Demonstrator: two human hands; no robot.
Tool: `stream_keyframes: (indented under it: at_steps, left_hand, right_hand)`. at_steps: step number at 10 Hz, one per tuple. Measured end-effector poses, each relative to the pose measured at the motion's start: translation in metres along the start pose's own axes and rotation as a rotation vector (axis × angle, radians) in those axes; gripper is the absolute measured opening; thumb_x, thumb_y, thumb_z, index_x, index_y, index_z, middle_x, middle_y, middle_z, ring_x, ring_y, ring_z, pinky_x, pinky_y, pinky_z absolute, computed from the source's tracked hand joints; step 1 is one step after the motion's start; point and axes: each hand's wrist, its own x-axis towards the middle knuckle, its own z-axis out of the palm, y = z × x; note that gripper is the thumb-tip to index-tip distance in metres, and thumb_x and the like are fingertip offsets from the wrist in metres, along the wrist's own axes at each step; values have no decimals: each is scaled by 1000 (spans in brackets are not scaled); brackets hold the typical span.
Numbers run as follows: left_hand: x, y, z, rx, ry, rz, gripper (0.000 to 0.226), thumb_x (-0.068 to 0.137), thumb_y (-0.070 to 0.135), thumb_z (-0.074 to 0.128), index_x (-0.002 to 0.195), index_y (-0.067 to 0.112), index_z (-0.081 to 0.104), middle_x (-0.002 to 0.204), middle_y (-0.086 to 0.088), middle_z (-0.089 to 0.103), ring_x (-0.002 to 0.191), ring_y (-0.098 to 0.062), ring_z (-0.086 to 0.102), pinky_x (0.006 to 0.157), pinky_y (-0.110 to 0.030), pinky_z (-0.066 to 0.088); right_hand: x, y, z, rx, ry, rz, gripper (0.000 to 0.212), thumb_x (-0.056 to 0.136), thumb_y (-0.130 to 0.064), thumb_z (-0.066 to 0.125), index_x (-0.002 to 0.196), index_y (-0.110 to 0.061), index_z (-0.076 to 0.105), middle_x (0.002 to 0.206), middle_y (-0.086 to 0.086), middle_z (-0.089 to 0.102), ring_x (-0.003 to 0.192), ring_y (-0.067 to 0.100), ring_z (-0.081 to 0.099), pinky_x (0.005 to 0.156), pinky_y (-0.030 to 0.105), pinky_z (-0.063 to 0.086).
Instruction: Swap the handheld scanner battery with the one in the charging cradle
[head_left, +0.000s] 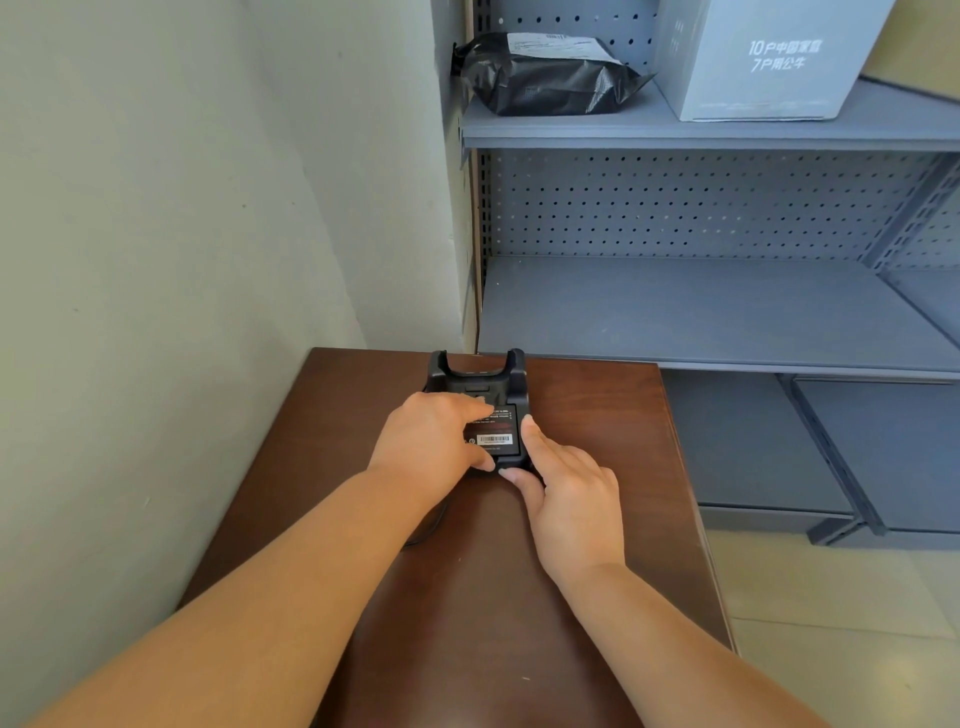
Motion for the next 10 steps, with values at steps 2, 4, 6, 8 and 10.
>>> stream_keyframes:
  at_steps: [2, 4, 6, 8, 10]
  left_hand:
    - [0, -5, 3, 65, -56, 83, 59, 84, 29, 67, 139, 22, 46, 152, 6, 38, 142, -10, 28, 117, -30, 22]
    - [-6, -4, 6, 109, -78, 137, 60, 93, 29, 55, 147, 19, 30, 159, 4, 20, 147, -10, 11, 117, -26, 10]
    - [-20, -5, 7, 118, -104, 151, 62, 95, 29, 52, 149, 21, 23, 162, 3, 7, 149, -14, 0, 118, -33, 13]
    - [-43, -13, -3, 36, -22, 117, 57, 94, 29, 54, 146, 22, 33, 160, 3, 20, 148, -13, 11, 116, -31, 18]
    - [-69, -13, -23, -127, 146, -36, 41, 89, 29, 62, 129, 20, 57, 135, 0, 54, 123, -18, 50, 99, -27, 39]
  right_hand:
    - [-1, 0, 0, -2, -14, 13, 55, 76, -28, 74, 127, -13, 57, 111, 4, 72, 97, 23, 68, 71, 40, 53]
    - [1, -2, -3, 16, -74, 37, 54, 83, -32, 66, 132, -17, 51, 123, 2, 66, 107, 25, 63, 79, 43, 49]
    - [1, -7, -14, 65, -208, 110, 57, 91, -35, 53, 143, -24, 34, 142, -3, 50, 128, 19, 46, 98, 38, 37]
    - [8, -18, -36, 144, -292, 179, 56, 93, -33, 52, 144, -22, 32, 141, 0, 49, 128, 21, 44, 104, 37, 41]
    - [13, -34, -63, 126, -248, 156, 42, 92, -27, 53, 132, -18, 49, 127, 3, 59, 118, 24, 50, 95, 37, 46]
